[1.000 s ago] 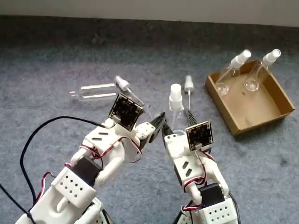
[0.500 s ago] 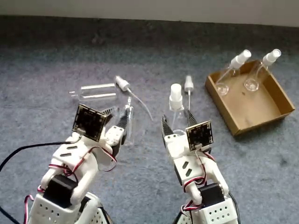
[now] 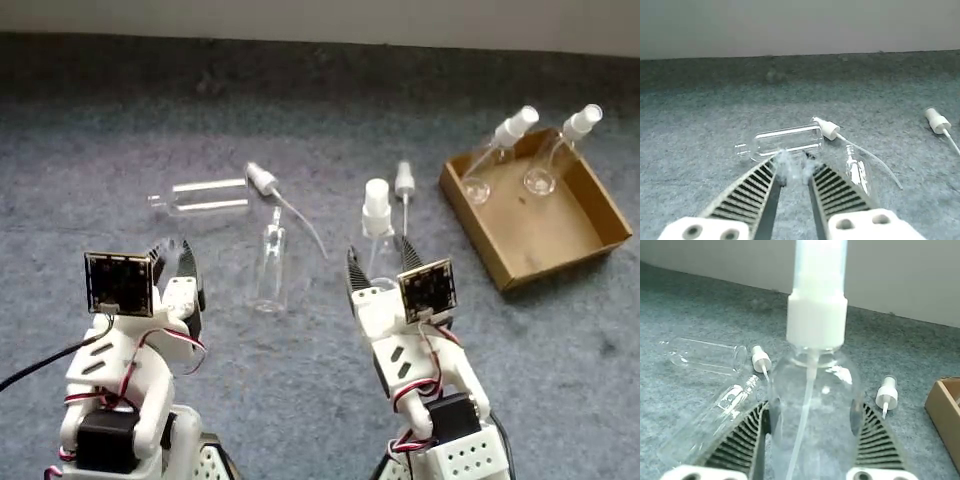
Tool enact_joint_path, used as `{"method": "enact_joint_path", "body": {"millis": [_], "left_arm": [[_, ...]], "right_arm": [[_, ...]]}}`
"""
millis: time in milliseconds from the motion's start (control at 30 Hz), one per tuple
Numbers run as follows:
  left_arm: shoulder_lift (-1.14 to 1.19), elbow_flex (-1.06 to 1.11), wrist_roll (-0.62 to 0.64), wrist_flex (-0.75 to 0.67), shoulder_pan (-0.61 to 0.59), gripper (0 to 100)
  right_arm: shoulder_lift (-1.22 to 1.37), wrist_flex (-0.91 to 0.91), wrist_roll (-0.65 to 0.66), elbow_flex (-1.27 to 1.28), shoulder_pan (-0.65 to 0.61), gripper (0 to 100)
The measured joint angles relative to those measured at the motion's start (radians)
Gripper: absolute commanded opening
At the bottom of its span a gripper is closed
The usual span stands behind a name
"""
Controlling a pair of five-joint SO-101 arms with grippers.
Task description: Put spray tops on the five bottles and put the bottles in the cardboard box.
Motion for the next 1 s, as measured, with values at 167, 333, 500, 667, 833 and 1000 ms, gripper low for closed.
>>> {"method": "enact_joint_path", "body": {"millis": [167, 333, 500, 667, 833, 1000], "left_arm": [[-0.049, 0.068, 0.000, 0.000, -0.038, 0], [-0.049, 0.126, 0.000, 0.000, -0.048, 0], [-0.049, 0.285, 0.000, 0.000, -0.058, 1], [-0.049, 0.428, 0.000, 0.000, -0.058, 1], [-0.049, 0.434, 0.000, 0.000, -0.058, 1], [-0.049, 0.437, 0.000, 0.009, -0.058, 1]], "right_arm": [[0.000, 0.000, 0.000, 0.000, 0.000, 13.5], [0.000, 0.000, 0.000, 0.000, 0.000, 13.5], [0.000, 0.000, 0.000, 0.000, 0.000, 13.5], [0.000, 0.000, 0.000, 0.000, 0.000, 13.5], [0.000, 0.000, 0.000, 0.000, 0.031, 13.5], [0.000, 0.000, 0.000, 0.000, 0.086, 13.5]]}}
